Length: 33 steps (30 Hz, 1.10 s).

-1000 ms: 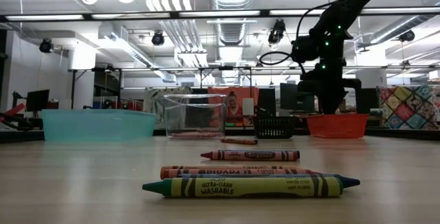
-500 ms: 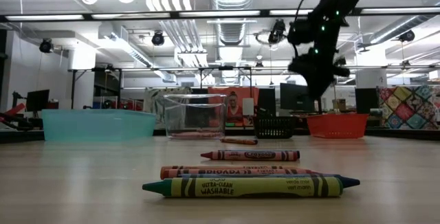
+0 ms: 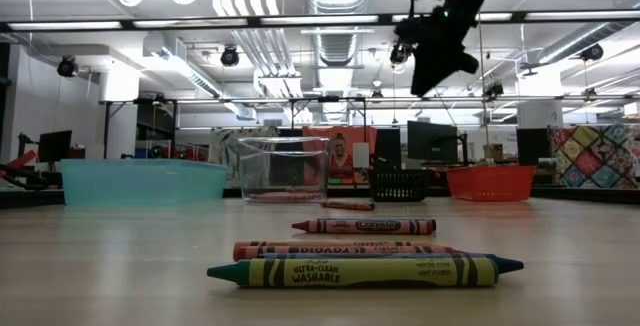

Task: Sort crayons
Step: Put the blue crayon into the green transparent bin

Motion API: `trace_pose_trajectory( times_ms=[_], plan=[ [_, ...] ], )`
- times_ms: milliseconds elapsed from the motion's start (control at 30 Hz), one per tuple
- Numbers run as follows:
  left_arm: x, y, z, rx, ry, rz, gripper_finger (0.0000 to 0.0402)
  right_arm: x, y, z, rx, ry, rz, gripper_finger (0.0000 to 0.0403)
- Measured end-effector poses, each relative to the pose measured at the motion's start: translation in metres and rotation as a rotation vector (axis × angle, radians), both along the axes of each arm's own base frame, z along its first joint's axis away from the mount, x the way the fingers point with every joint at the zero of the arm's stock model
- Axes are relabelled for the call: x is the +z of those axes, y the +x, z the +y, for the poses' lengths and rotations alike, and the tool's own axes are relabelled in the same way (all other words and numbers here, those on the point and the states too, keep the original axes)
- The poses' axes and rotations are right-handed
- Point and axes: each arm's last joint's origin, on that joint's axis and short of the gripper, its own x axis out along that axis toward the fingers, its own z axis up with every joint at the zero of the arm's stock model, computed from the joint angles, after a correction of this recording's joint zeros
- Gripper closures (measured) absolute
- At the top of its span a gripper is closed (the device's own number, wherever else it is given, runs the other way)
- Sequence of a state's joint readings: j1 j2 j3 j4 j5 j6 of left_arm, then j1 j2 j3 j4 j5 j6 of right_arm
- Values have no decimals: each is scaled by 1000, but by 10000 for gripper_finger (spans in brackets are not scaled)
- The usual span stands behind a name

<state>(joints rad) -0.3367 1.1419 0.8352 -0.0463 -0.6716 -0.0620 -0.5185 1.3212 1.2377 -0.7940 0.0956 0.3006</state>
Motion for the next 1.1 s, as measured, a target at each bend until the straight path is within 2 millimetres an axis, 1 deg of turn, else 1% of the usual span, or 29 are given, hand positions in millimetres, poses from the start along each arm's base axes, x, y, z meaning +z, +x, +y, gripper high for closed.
trace_pose_trajectory(
  times_ms=[100,233,400,500,633,833,967,1100],
  plan=[
    [-1,1,0,0,1,4,210,2,14,22,61,5,-40,332],
    [-1,1,0,0,1,4,210,-2,37,51,151,12,-87,331],
    [0,1,0,1,-3,-8,210,-14,70,81,259,8,-149,334],
    [2,2,-1,2,-11,-29,210,-24,88,93,296,18,-147,335],
    [4,1,0,1,-12,-38,210,-42,108,103,305,49,-99,335],
    [6,-1,2,42,22,-41,210,-80,132,109,291,97,5,335],
    [6,-1,2,40,42,-32,210,-100,141,108,265,120,57,335],
    [6,-1,2,33,68,-22,210,-116,144,107,240,142,117,335]
  ],
)
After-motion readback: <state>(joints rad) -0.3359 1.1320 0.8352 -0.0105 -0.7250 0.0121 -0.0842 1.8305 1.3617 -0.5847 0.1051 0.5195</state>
